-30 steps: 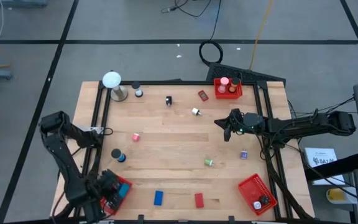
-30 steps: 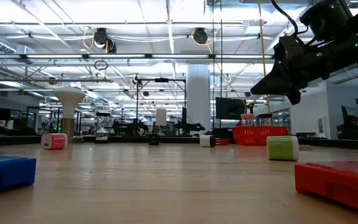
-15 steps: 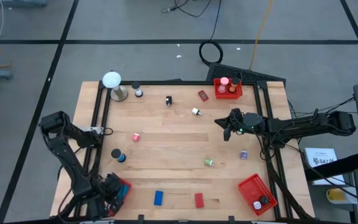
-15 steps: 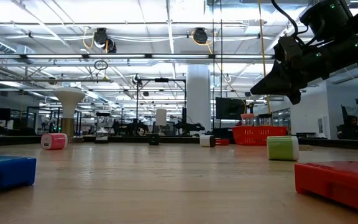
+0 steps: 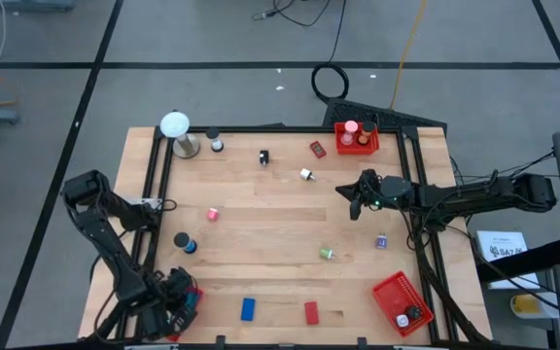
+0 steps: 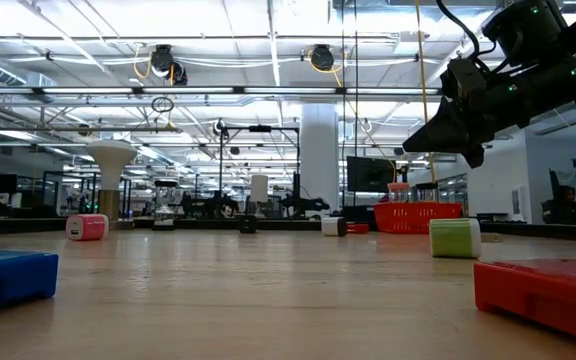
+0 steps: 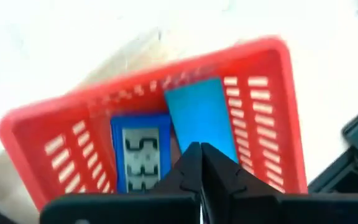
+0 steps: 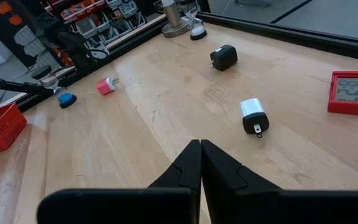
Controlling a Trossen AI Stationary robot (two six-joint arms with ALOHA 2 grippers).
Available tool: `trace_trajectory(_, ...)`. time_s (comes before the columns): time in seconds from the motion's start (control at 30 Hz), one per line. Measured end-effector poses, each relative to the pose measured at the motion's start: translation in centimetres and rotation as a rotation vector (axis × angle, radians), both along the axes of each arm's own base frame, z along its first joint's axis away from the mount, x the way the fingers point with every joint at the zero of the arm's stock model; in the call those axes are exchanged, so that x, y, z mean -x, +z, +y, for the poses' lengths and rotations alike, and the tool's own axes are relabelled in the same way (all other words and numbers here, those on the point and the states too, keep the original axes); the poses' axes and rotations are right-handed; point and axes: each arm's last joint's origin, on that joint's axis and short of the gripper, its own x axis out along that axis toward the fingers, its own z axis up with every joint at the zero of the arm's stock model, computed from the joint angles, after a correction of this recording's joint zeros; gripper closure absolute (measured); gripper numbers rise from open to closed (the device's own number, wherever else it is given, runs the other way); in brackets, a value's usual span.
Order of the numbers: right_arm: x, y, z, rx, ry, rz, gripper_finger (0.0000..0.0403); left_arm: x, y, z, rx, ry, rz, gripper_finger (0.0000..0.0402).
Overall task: Pick & Place Office items
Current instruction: Adjust the digital clocks in the bottom left red basket
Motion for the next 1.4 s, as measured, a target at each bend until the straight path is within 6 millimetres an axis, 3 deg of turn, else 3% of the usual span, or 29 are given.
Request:
trace_trajectory(0.43, 0.0, 0.0, 0.0, -0.008, -0.003, -0.002, 0.0403, -0.1, -1.5, 1.5, -0.046, 0.026, 0.034, 0.0398)
trace_trajectory(0.93, 0.0, 0.0, 0.0, -0.009, -0.004, -0.002, 0.0403, 0.8, -0.6, 2.8, -0.067, 0.130, 0.125, 0.0391)
trace_trajectory(1.17, 0.0, 0.0, 0.0, -0.009, -0.004, -0.001, 0.0403, 0.9, 0.0, 2.9, -0.034, 0.088, 0.116, 0.0398)
trace_trajectory(1.4, 0.0, 0.0, 0.0, -0.009, -0.004, -0.001, 0.0403, 0.5, 0.2, 1.6, 0.072, -0.089, 0.076, 0.0399)
